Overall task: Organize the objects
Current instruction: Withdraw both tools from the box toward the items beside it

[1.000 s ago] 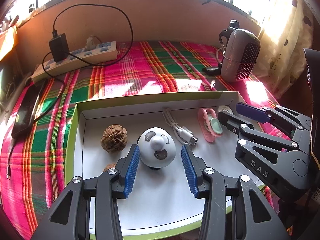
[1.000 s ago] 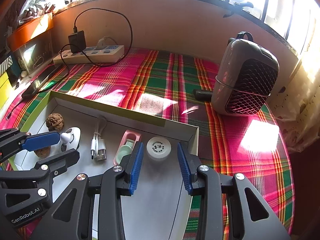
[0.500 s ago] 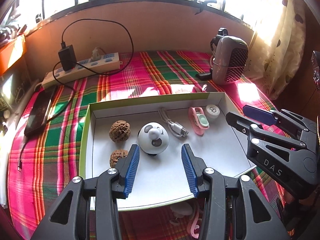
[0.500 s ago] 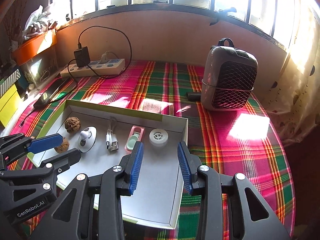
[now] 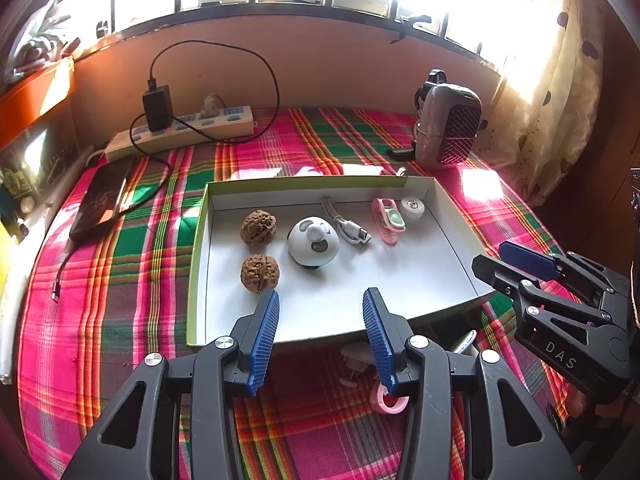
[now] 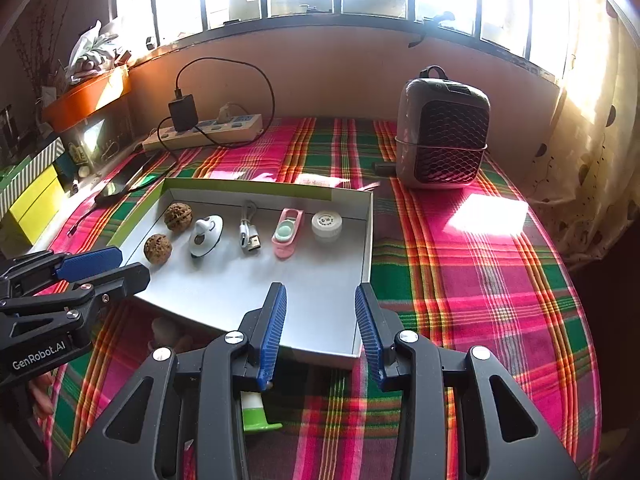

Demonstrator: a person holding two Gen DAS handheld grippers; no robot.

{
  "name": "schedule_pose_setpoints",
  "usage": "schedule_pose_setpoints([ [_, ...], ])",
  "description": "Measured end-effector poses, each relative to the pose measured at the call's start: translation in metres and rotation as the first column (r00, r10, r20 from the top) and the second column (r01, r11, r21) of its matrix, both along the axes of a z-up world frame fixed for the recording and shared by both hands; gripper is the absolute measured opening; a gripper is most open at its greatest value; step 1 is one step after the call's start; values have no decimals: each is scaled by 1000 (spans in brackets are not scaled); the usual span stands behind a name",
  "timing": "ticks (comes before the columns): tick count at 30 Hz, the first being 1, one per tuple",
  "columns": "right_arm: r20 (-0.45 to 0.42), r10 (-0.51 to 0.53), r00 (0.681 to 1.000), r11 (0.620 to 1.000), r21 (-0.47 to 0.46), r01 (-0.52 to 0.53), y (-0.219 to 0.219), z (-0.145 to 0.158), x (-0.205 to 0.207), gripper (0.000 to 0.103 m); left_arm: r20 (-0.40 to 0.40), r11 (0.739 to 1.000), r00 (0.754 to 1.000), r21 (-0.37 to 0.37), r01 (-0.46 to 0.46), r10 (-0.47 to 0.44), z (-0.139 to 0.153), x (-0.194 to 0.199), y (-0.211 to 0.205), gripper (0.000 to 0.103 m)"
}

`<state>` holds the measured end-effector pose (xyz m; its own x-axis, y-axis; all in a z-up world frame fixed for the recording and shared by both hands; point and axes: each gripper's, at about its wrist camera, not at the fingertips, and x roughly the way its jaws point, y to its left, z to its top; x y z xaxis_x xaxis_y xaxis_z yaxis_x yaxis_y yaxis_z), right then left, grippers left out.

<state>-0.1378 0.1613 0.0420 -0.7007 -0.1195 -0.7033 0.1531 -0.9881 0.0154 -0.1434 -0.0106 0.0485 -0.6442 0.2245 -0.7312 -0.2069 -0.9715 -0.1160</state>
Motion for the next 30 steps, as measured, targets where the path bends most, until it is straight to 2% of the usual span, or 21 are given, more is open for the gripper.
schedule_pose_setpoints([
  [7, 13, 31, 999, 999, -25, -30, 0, -7, 27, 37, 14, 1000, 1000, 19, -3, 3, -4, 20, -7, 42],
  [18, 34, 74, 997, 996, -51, -72, -5, -17, 47, 38, 51, 999, 999, 40, -19, 17, -18, 39, -15, 42],
  [30, 82, 105, 991, 994, 2, -106, -21, -35, 44, 38, 87, 998, 996, 61, -10, 4, -27, 51, -13, 42],
])
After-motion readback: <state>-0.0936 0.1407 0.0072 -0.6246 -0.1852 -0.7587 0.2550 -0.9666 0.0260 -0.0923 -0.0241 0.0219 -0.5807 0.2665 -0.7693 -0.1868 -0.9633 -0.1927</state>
